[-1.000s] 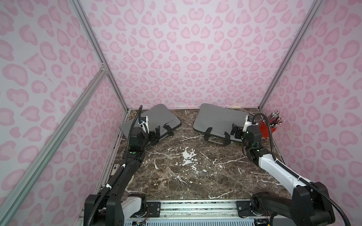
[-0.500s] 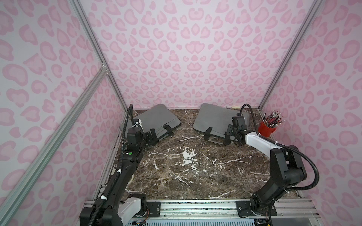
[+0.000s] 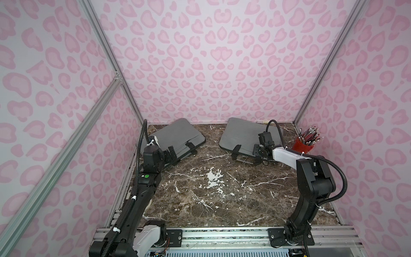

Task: Open the zippered laptop bag and take out the laptop
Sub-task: Pick up the zippered laptop bag from the center of the board.

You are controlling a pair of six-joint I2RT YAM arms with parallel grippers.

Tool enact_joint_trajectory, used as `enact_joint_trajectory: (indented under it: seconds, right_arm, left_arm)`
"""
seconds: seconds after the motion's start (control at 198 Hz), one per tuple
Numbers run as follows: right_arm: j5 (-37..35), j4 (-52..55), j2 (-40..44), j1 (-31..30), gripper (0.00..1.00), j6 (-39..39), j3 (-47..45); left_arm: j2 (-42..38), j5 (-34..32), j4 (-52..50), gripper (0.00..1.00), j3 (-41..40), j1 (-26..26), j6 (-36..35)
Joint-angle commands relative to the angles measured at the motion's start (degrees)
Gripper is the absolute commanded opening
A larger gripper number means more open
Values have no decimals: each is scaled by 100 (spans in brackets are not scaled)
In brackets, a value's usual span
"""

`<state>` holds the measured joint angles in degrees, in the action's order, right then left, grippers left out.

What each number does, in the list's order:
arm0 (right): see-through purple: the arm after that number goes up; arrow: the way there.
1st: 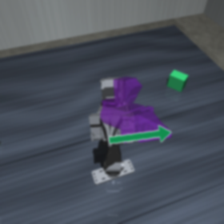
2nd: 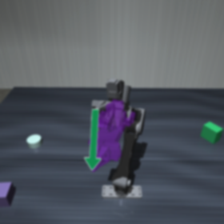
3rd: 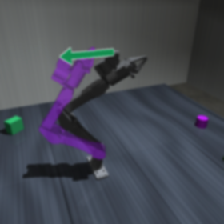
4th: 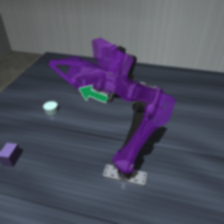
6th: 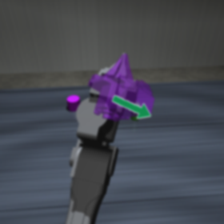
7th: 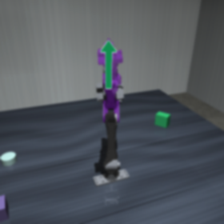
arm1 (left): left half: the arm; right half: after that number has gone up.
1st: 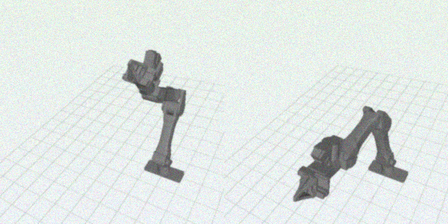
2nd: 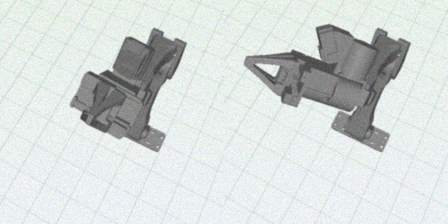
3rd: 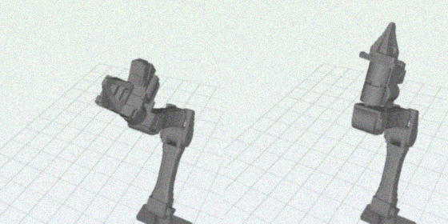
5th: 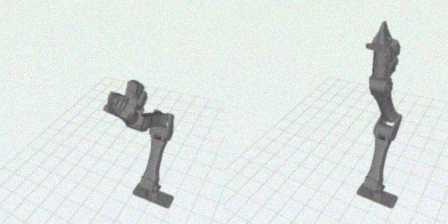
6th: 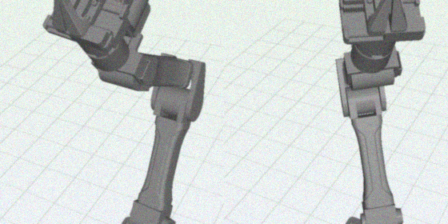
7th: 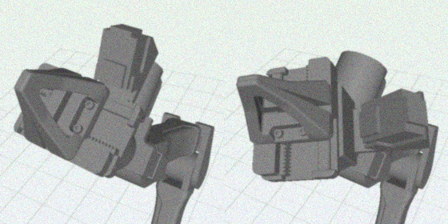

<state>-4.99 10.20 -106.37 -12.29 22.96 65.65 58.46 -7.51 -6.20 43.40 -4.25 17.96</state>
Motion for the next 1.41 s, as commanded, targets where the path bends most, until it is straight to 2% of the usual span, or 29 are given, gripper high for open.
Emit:
enact_joint_trajectory:
  seconds: [0.0, 0.071, 0.101, 0.161, 0.217, 0.282, 0.499, 0.59, 0.716, 0.892, 1.029, 1.2, 1.407]
  right_arm:
    - [69, -1, -64, -5, 60, 71, -148]
    - [117, -43, -86, -26, 58, 60, -218]
    - [128, -53, -94, -43, 54, 42, -236]
    - [100, -36, -104, -75, 37, -8, -241]
    - [-20, 27, -50, -130, 15, -64, -236]
    - [-193, 99, 105, -203, 0, -113, -249]
    - [-854, 677, 1121, -628, 0, -307, -113]
    - [-968, 961, 1588, -771, 0, -435, 84]
    - [-905, 1297, 2102, -833, 0, -627, 394]
    - [-669, 1462, 2638, -846, 0, -854, 608]
    - [-413, 1449, 3003, -845, 0, -872, 563]
    - [19, 1338, 3336, -840, 0, -837, 480]
    - [233, 1277, 3481, -845, 0, -898, 391]
  left_arm:
    - [43, -32, 8, 100, 114, 5, 125]
    - [79, -84, -22, 100, 156, 4, 147]
    - [95, -92, -27, 100, 162, 2, 147]
    - [123, -47, -50, 100, 183, 2, 123]
    - [159, 62, -50, 100, 220, 2, 107]
    - [217, 302, -27, 100, 285, -5, 47]
    - [401, 1932, 565, 100, 299, -95, -573]
    - [477, 2793, 1175, 94, 191, -218, -914]
    - [622, 3604, 1791, 84, 109, -567, -1507]
    - [1184, 4215, 1558, 82, 804, -1292, -2288]
    - [1887, 4624, 943, 82, 1712, -1829, -2937]
    - [2919, 5005, 254, 76, 2868, -2363, -3418]
    - [3888, 4715, 133, 72, 3815, -2785, -3687]
